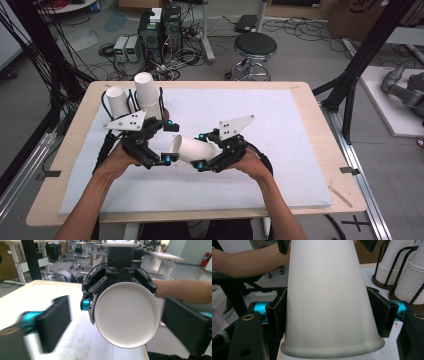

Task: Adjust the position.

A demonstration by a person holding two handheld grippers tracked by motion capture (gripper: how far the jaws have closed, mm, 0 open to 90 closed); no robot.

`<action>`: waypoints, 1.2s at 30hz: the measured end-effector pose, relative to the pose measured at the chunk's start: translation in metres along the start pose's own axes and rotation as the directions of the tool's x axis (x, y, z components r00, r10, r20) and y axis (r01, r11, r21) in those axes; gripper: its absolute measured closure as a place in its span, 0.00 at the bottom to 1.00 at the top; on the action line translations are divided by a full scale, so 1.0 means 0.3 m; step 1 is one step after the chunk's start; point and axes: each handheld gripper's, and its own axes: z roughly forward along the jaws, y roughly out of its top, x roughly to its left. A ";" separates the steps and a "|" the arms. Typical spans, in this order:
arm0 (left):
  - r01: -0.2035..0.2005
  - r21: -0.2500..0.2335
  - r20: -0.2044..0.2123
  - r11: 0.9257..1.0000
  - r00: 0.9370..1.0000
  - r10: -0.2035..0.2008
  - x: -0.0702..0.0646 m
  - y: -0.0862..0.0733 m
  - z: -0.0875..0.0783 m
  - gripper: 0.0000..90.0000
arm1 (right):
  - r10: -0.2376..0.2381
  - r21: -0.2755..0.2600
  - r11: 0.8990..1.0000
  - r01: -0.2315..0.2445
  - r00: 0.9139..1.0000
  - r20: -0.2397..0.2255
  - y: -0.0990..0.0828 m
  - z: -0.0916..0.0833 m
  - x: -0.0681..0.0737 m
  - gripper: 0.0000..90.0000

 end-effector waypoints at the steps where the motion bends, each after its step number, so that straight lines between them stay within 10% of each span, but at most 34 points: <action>1: 0.000 -0.001 0.004 1.000 1.000 0.000 -0.001 0.000 -0.002 0.07 | 0.000 0.000 1.000 0.000 1.000 0.004 0.000 -0.002 -0.001 0.31; 22: 0.046 0.143 -0.084 0.989 0.996 -0.034 -0.012 -0.001 -0.044 0.06 | 0.004 0.052 0.999 -0.006 0.999 0.045 0.003 -0.045 -0.005 0.31; 31: 0.103 0.317 -0.176 0.943 0.983 -0.049 -0.012 -0.001 -0.064 0.06 | -0.016 0.163 0.987 0.005 0.998 0.067 0.016 -0.051 -0.010 0.31; 36: 0.116 0.442 -0.183 0.890 0.982 -0.038 -0.015 -0.001 -0.044 0.06 | -0.036 0.253 0.967 0.015 0.997 0.075 0.026 -0.041 -0.011 0.31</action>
